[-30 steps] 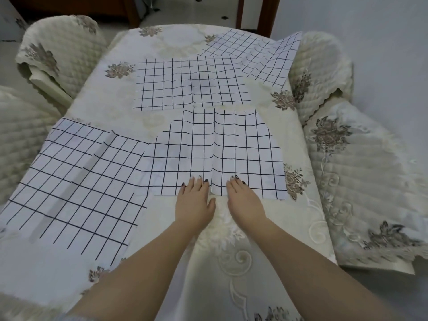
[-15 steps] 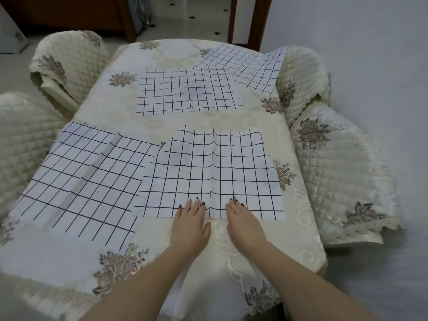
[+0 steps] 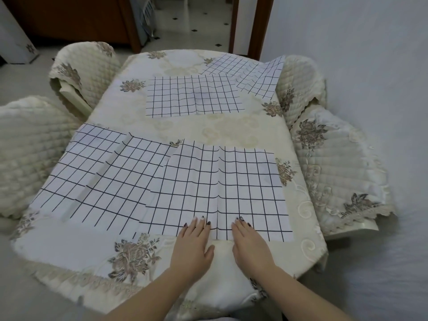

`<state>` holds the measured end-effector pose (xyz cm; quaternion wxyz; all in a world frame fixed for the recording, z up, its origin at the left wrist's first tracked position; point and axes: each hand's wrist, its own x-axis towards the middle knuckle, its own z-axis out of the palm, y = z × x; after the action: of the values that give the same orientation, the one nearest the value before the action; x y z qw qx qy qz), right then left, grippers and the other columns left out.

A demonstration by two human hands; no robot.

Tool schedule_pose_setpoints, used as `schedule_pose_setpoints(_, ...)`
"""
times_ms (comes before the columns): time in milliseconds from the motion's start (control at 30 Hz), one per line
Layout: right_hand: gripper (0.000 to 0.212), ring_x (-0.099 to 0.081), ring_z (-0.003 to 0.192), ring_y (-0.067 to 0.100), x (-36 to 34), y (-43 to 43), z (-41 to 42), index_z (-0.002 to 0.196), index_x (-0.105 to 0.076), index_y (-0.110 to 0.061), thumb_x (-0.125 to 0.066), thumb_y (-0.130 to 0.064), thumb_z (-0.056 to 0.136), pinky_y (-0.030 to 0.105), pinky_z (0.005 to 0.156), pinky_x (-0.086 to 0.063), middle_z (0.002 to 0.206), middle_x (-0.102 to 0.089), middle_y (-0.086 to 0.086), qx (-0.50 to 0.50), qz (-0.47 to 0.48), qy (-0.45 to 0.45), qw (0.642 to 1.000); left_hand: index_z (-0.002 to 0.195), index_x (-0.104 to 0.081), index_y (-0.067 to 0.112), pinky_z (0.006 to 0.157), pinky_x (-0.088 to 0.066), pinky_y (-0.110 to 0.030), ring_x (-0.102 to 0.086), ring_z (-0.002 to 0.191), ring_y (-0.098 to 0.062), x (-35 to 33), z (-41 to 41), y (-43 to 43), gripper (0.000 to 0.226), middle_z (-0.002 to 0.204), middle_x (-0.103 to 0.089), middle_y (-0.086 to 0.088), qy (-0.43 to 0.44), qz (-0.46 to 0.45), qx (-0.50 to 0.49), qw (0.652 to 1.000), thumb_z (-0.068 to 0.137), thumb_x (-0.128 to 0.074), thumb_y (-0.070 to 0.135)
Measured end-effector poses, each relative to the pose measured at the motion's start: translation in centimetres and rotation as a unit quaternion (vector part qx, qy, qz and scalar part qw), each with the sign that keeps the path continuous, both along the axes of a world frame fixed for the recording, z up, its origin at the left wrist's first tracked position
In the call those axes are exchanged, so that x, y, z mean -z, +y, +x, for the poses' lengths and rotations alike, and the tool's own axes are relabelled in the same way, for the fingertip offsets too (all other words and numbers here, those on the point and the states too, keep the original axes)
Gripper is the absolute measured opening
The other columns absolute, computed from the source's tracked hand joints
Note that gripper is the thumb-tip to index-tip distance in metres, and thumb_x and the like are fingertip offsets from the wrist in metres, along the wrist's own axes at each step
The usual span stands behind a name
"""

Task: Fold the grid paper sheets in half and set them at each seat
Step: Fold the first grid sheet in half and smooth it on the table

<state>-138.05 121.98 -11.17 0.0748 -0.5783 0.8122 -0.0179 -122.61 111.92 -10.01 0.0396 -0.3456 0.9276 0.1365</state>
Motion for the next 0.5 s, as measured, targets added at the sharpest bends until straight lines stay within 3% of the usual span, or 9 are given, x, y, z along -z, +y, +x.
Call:
schedule_pose_setpoints(67,0.053,-0.068,0.104,0.016,-0.6,-0.6,0.2,0.109,-0.071,-0.01,-0.082,-0.022,0.058,0.028,0.088,-0.054,0.113,-0.071,0.002,0.037,-0.028,-0.03,0.998,0.144,-0.043,0.019,0.115,-0.013,-0.031,-0.03,0.144,-0.018,-0.2,-0.1,-0.4,0.06,0.152,-0.037,0.003,0.062,0.036,-0.029,0.997,0.09,-0.041,0.045)
schedule_pose_setpoints(167,0.049,-0.063,0.114,0.024,-2.4,-2.8,1.1,0.119,-0.064,-0.003,-0.073,-0.01,0.072,0.031,0.097,-0.046,0.122,-0.066,0.01,0.072,-0.103,-0.079,0.989,0.138,-0.05,0.009,0.113,-0.028,-0.033,-0.041,0.136,-0.023,-1.2,0.4,-1.9,0.062,0.144,-0.049,-0.008,0.175,0.061,-0.153,0.971,0.088,-0.045,0.045)
schedule_pose_setpoints(267,0.047,-0.045,0.132,0.023,-5.2,-6.3,3.5,0.136,-0.05,-0.003,-0.053,-0.01,0.09,0.027,0.109,-0.031,0.139,-0.051,0.009,0.041,-0.148,-0.179,0.972,0.136,-0.048,0.006,0.104,-0.038,-0.039,-0.041,0.129,-0.027,-2.3,1.9,-4.2,0.054,0.137,-0.05,-0.012,0.235,0.069,-0.292,0.925,0.089,-0.059,0.029)
schedule_pose_setpoints(367,0.045,-0.04,0.132,0.017,-6.5,-10.0,6.2,0.138,-0.046,-0.009,-0.048,-0.016,0.094,0.026,0.109,-0.033,0.141,-0.047,0.002,0.009,-0.141,-0.261,0.955,0.136,-0.045,0.006,0.095,-0.042,-0.041,-0.039,0.127,-0.028,-3.0,4.1,-6.3,0.055,0.137,-0.045,-0.014,0.231,0.068,-0.399,0.885,0.087,-0.063,0.023)
schedule_pose_setpoints(500,0.043,-0.05,0.12,0.017,-6.5,-14.0,9.3,0.135,-0.05,-0.012,-0.05,-0.018,0.093,0.023,0.099,-0.036,0.13,-0.055,0.004,0.043,-0.053,-0.37,0.926,0.138,-0.039,0.003,0.095,-0.042,-0.043,-0.036,0.128,-0.032,-2.7,6.5,-8.3,0.064,0.138,-0.041,-0.018,0.171,0.103,-0.468,0.861,0.085,-0.067,0.025)
